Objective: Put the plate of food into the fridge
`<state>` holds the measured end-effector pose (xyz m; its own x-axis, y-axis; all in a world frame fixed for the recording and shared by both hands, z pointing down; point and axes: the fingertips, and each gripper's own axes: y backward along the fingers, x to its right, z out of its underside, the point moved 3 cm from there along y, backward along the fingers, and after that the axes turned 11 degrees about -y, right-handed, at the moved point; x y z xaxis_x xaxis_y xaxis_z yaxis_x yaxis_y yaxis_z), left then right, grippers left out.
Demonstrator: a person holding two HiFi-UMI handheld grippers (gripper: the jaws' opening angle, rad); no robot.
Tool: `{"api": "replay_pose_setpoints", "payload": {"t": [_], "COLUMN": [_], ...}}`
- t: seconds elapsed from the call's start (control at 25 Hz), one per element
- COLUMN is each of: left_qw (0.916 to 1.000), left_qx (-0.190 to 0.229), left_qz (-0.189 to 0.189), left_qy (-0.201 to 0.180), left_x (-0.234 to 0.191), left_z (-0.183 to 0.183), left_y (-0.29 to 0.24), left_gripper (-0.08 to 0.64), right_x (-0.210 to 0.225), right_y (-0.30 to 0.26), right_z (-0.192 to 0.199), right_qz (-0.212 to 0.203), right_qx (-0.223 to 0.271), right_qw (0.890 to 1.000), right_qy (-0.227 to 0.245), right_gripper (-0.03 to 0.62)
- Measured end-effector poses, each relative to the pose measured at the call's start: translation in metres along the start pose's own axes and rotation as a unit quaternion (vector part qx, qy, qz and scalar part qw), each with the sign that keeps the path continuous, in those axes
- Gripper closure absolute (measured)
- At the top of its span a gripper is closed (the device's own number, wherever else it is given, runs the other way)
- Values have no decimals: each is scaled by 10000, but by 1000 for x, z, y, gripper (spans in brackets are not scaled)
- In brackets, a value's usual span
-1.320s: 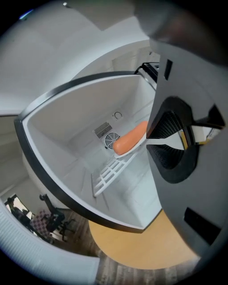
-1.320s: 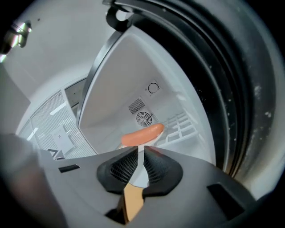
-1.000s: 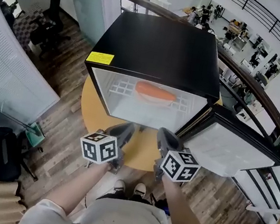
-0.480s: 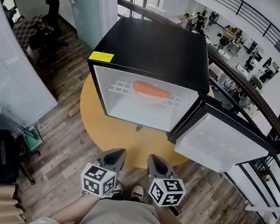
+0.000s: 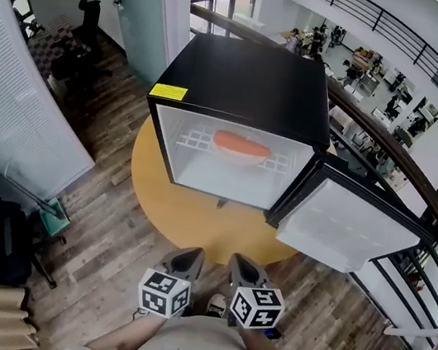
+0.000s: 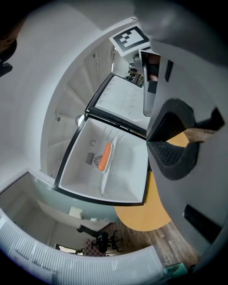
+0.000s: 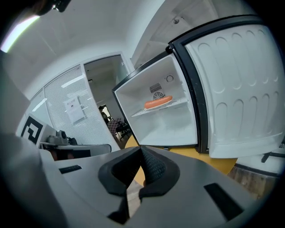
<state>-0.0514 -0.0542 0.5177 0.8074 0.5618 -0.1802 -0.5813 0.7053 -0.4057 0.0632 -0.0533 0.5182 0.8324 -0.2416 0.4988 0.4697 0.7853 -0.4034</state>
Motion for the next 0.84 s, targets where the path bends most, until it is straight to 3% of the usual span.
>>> {"api": "replay_pose_setpoints", "payload": {"t": [0.24,0.84], "left_qw": [9998,10000], "left_qx": [-107,-3], "left_qz": [56,-1], "left_qy": [-147,-81], "left_x": [2,-8], "left_z": [5,-7], "left_y": [0,1], "left_gripper": [535,535], "right_x": [-3,-13], "right_y": [0,-5], "right_z": [-2,-2], "right_qz": [-36,-140], "right_qx": [69,-29], "right_qw": [10000,9999], "right_qy": [-16,23], "right_gripper": [566,566]}}
